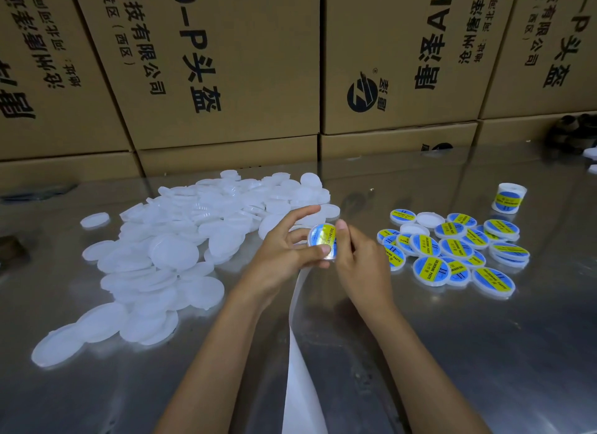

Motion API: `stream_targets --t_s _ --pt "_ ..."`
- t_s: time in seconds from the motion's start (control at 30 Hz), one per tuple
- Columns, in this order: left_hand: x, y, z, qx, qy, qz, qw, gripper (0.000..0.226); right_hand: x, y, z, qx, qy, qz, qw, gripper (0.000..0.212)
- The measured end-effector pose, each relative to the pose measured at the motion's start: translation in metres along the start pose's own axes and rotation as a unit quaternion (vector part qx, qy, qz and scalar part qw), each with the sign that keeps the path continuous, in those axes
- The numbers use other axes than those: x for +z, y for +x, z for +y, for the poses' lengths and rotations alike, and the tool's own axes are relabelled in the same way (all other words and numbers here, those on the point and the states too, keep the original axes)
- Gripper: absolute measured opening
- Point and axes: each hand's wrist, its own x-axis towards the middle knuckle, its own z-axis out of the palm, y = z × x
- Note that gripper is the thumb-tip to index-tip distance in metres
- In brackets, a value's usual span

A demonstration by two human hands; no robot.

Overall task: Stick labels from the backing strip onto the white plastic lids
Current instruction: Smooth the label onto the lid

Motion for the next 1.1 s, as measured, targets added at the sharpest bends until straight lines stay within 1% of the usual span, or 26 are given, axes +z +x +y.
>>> stream_targets --t_s 0.07,0.17,0.23,0.3,0.4,0.5,0.6,0.67,0.8,0.87,1.0,1.03,1.1 --pt "-0.0004 0.0004 -0.0001 0.014 0.028 0.005 1.0 0.048 0.0012 -0.0009 -0.0015 0.002 0.054 -0.011 0.998 0.043" --pt "0.0016 0.0021 -0.0011 0.024 0.067 0.071 0.995 0.034 0.0021 0.0006 -0.0045 0.023 0.14 -0.021 0.99 0.046" --pt "0.0027 0.0032 -0.0029 0.029 0.064 0.113 0.991 0.029 0.0028 0.0002 -0.0054 0.041 0.156 -0.048 0.986 0.05" --pt "0.0019 0.004 -0.0033 0.032 0.044 0.15 0.987 0.027 0.0039 -0.0023 -0.0054 0.048 0.139 -0.085 0.985 0.05" --pt "-0.0006 0.0043 -0.002 0.044 0.008 0.192 0.98 0.021 0.0053 -0.0057 -0.0061 0.036 0.07 -0.12 0.99 0.055" --pt "0.0001 0.0033 -0.0016 0.049 -0.023 0.213 0.975 0.015 0.0065 -0.0062 -0.005 0.02 0.034 -0.119 0.992 0.06" --pt "0.0019 0.0031 -0.001 0.049 -0.025 0.234 0.971 0.015 0.0054 -0.0074 -0.0058 -0.012 0.027 -0.12 0.992 0.051" --pt "0.0007 0.004 0.0007 0.045 -0.023 0.223 0.973 0.016 0.0059 -0.0086 -0.007 -0.018 0.042 -0.121 0.992 0.044" --pt "-0.0019 0.0042 0.0021 0.034 -0.001 0.168 0.985 0.006 0.007 -0.0087 -0.0083 -0.002 0.049 -0.104 0.993 0.04" --pt "-0.0025 0.0037 0.001 0.032 0.01 0.123 0.992 0.018 0.0064 -0.0079 -0.0084 0.001 0.049 -0.084 0.995 0.042" --pt "-0.0022 0.0018 0.0002 0.028 0.025 0.036 0.999 0.048 0.0049 -0.0056 -0.0085 0.008 0.048 -0.059 0.997 0.042" --pt "-0.0016 0.0017 0.0003 0.027 0.025 0.025 0.999 0.051 0.0048 -0.0051 -0.0086 0.01 0.05 -0.054 0.997 0.042" --pt "-0.0011 0.002 0.0 0.027 0.039 0.029 0.998 0.05 0.0043 -0.0042 -0.0087 0.017 0.065 -0.051 0.996 0.045"
